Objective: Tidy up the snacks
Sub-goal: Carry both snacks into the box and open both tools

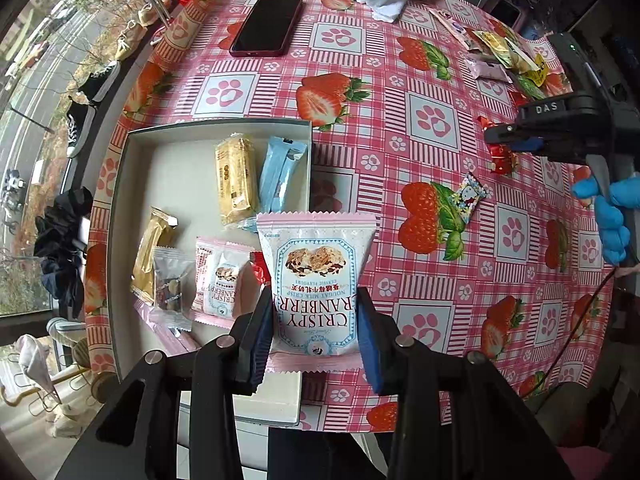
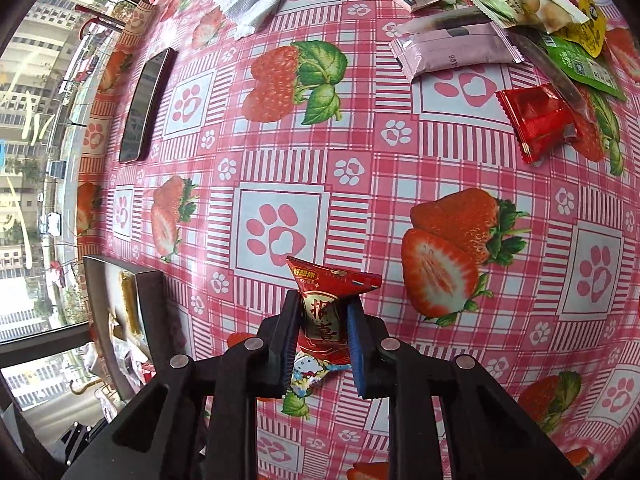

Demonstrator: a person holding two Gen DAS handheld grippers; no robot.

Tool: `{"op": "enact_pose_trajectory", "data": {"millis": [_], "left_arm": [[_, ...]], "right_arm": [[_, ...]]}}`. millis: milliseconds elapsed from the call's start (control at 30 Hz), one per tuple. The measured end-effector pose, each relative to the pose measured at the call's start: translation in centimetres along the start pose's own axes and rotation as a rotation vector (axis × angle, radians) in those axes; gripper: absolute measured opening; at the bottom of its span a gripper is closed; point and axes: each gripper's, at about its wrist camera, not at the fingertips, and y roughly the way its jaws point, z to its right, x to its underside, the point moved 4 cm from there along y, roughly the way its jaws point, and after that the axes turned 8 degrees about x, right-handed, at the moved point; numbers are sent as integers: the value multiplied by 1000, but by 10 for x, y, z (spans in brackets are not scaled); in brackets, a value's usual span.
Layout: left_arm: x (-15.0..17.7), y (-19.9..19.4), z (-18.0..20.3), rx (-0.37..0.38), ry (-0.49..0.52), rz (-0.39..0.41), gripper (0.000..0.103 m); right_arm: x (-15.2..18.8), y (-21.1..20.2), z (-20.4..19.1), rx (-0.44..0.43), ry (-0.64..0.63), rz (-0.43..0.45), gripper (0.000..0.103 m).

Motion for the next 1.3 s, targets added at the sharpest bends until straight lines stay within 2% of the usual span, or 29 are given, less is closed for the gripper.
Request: {"op": "enact_pose_trajectory", "data": {"millis": [100, 333, 433, 533, 633, 700, 800, 867, 967, 1000, 1033, 1067, 1167, 1300], "left_arm": [[0, -5, -16, -5, -16, 11, 42], [6, -6, -55, -18, -19, 11, 42], [9, -2, -71, 0, 4, -4, 42], [9, 3, -86, 2, 51, -35, 42], [7, 1, -98, 2, 95, -29, 42], [5, -2, -106, 19, 103, -23, 42], [4, -3, -113, 14, 118, -19, 42], [5, -3, -117, 20, 110, -22, 42], [7, -2, -120, 22, 104, -29, 42], [8, 0, -121, 21, 102, -35, 42], [9, 1, -121, 22, 99, -40, 42], [10, 3, -122, 22, 96, -45, 42], [9, 7, -121, 28, 86, -53, 42], [3, 11, -115, 41, 87, -51, 42]], "right_arm": [[29, -23, 4, -37, 5, 5, 24], [87, -15, -55, -98, -29, -16, 24], [93, -10, -71, -50, -25, 4, 24], [92, -3, -54, -15, 102, -25, 27], [88, 0, -24, 37, 236, -3, 76], [85, -2, -2, 79, 315, 14, 76], [78, 3, 15, 79, 408, 3, 76], [70, 6, 16, 113, 403, 8, 76], [55, 19, 2, 167, 330, -2, 76], [51, 24, -4, 189, 292, -13, 74], [49, 31, -10, 215, 250, -32, 63], [48, 37, -16, 246, 210, -56, 47], [46, 45, -31, 296, 149, -56, 37], [47, 31, -40, 242, 157, -32, 33]]}}
